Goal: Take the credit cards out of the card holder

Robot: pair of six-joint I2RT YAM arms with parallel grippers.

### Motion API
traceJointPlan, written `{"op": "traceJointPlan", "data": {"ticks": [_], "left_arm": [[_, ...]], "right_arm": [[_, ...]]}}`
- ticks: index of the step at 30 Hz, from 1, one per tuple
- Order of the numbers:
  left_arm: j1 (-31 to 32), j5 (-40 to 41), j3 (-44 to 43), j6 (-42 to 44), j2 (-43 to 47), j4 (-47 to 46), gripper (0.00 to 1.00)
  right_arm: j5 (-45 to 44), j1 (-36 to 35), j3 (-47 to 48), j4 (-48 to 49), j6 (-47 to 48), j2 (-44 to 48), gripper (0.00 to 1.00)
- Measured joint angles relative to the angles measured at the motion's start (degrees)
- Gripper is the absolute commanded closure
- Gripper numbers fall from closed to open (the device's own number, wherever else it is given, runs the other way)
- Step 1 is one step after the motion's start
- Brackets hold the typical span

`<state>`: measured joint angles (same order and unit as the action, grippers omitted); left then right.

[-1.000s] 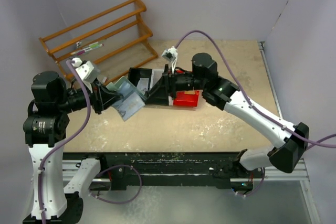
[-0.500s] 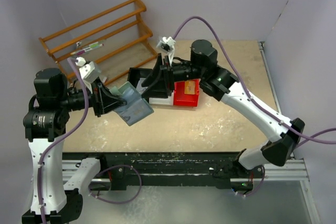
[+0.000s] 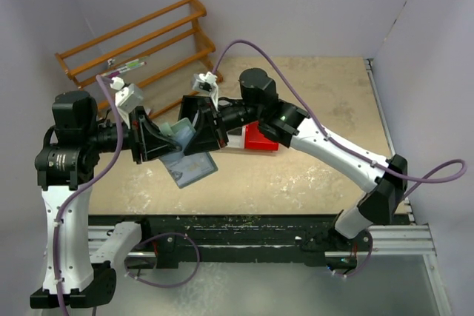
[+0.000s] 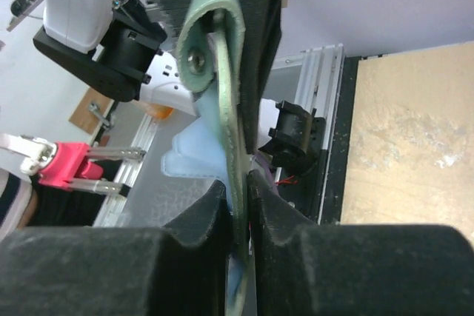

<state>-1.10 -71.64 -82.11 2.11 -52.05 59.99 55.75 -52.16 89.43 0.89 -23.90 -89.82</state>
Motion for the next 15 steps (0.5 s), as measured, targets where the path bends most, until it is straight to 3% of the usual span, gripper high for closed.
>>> {"op": "traceJointPlan", "data": {"ticks": [2, 5, 7, 9, 15], "left_arm": [[0.0, -0.7, -0.3, 0.0, -0.2, 0.6, 0.66], [0.0, -1.7, -1.0, 0.4, -0.5, 1.5, 0.28], [0.0, -2.6, -1.6, 0.7, -0.9, 2.4, 0.13], [0.0, -2.9, -2.2, 0.7, -1.3, 3.1, 0.07], [0.0, 1.6, -3.2, 0.4, -0.9, 3.4, 0.02]], "right_arm": [[0.0, 0.0, 0.0, 0.8, -0.9, -0.7, 1.0], [0.3, 0.0, -0.2, 2.9, -3.0, -1.2, 1.0], [0.4, 0.0, -0.7, 4.9, -4.4, -1.2, 1.0], [0.5, 0.0, -1.5, 7.0, -5.8, -0.9, 1.0], [-1.8, 0.1, -4.6, 9.6, -8.0, 1.2, 1.0]]}}
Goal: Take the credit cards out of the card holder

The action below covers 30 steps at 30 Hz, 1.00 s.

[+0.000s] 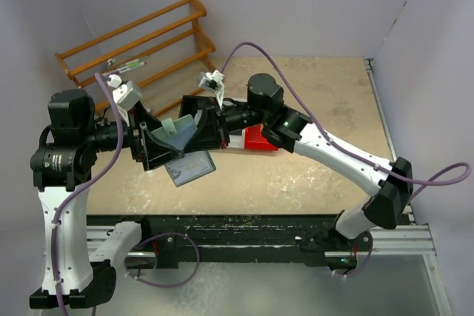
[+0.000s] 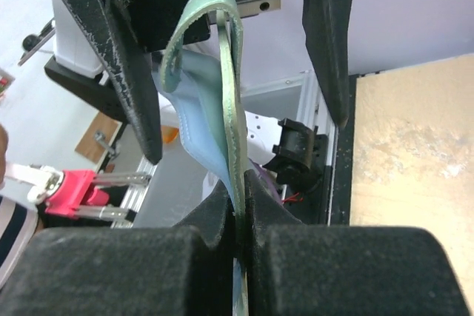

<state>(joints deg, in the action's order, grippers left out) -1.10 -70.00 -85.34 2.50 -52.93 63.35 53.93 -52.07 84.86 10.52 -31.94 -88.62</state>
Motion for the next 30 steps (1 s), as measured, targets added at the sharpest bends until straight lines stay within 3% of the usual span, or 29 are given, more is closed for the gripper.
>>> {"op": "traceJointPlan", "data": {"ticks": [10, 17, 22, 27, 30], "left_arm": [[0.0, 10.6, 2.1, -5.7, 5.7, -7.3, 0.0], [0.0, 9.2, 6.9, -12.9, 4.3, -11.8, 0.03], [0.0, 5.5, 10.9, -18.4, 3.6, -16.0, 0.14], [0.0, 2.2, 15.6, -24.0, 4.5, -20.1, 0.31], [0.0, -0.1, 18.9, -29.7, 5.2, -25.6, 0.36]], "right_arm": [[-16.1, 0.1, -12.4, 12.6, -7.9, 10.0, 1.0], [-26.9, 0.1, -19.9, 24.2, -14.6, 11.6, 1.0], [-31.4, 0.1, -23.1, 30.2, -18.7, 11.6, 1.0], [-33.6, 0.1, -24.2, 36.0, -21.8, 11.5, 1.0], [-33.8, 0.1, -24.5, 39.3, -23.6, 11.2, 1.0]]}}
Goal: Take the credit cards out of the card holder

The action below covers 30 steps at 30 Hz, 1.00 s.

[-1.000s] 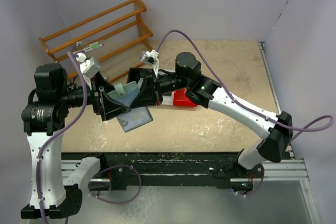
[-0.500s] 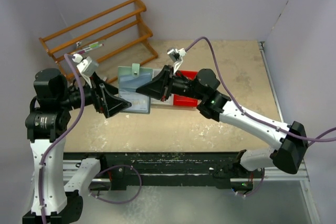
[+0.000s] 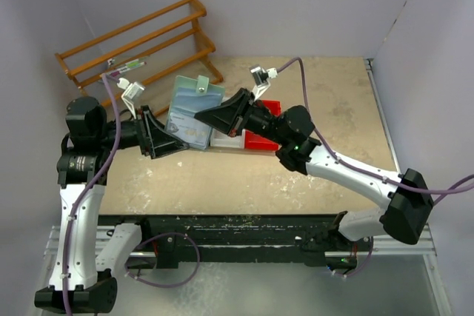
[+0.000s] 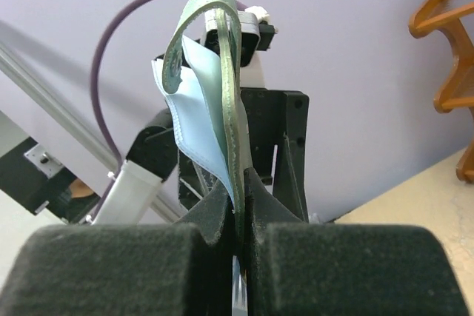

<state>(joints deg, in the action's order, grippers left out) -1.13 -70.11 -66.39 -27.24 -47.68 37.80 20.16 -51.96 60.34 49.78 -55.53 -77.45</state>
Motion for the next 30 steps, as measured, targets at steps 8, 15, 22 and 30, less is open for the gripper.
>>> {"op": "traceJointPlan", "data": {"ticks": [8, 15, 22, 30], "left_arm": [[0.0, -4.3, 3.5, -15.7, 0.7, -15.4, 0.51], [-0.2, -5.1, 3.5, -16.4, 1.3, -16.7, 0.87], [-0.3, -5.1, 0.8, -5.9, -0.7, -6.2, 0.89], [-0.3, -6.7, -3.9, 8.7, -2.6, 7.4, 0.9]], "right_arm": [[-0.2, -0.2, -2.1, 3.5, -2.6, -1.4, 1.0], [0.3, -0.3, -2.2, 4.7, -4.2, -1.8, 0.75], [6.9, 1.4, 2.9, -0.3, -6.0, -5.1, 0.61], [16.6, 2.9, 7.2, -3.9, -7.1, -7.7, 0.8]]}}
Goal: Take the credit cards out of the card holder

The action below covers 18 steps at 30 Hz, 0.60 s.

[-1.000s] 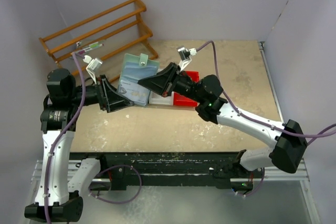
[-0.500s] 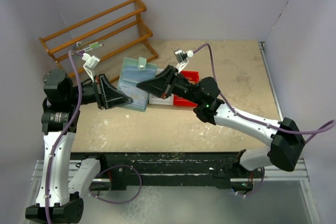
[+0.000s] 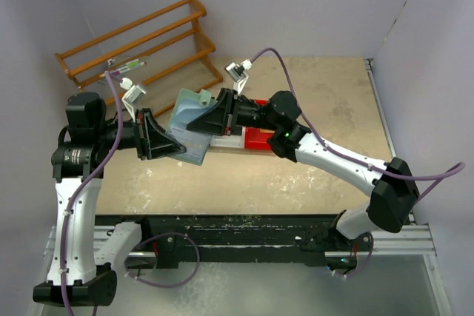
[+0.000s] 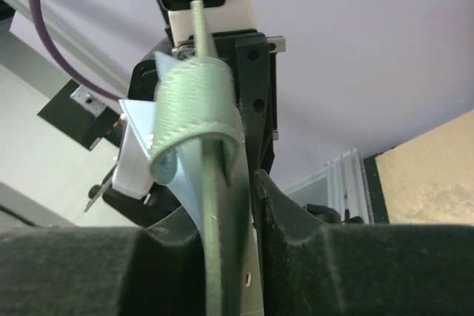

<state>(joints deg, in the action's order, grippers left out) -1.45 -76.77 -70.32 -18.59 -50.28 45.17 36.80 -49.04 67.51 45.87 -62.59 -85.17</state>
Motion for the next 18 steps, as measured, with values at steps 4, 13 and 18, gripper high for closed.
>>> {"op": "traceJointPlan", "data": {"ticks": [4, 13, 18], "left_arm": [[0.0, -0.8, -1.9, 7.3, -1.0, 6.6, 0.9], [0.0, -0.7, -3.8, 14.3, -1.8, 11.2, 0.3], [0.0, -0.3, -2.5, 11.4, -0.9, 8.3, 0.2]], "right_arm": [[2.4, 0.0, 0.0, 0.8, -0.9, 0.0, 0.87], [2.0, 0.0, -2.9, 5.4, -3.5, 0.4, 1.0], [-3.1, 0.0, -7.1, 7.1, -3.9, 3.1, 1.0]]}}
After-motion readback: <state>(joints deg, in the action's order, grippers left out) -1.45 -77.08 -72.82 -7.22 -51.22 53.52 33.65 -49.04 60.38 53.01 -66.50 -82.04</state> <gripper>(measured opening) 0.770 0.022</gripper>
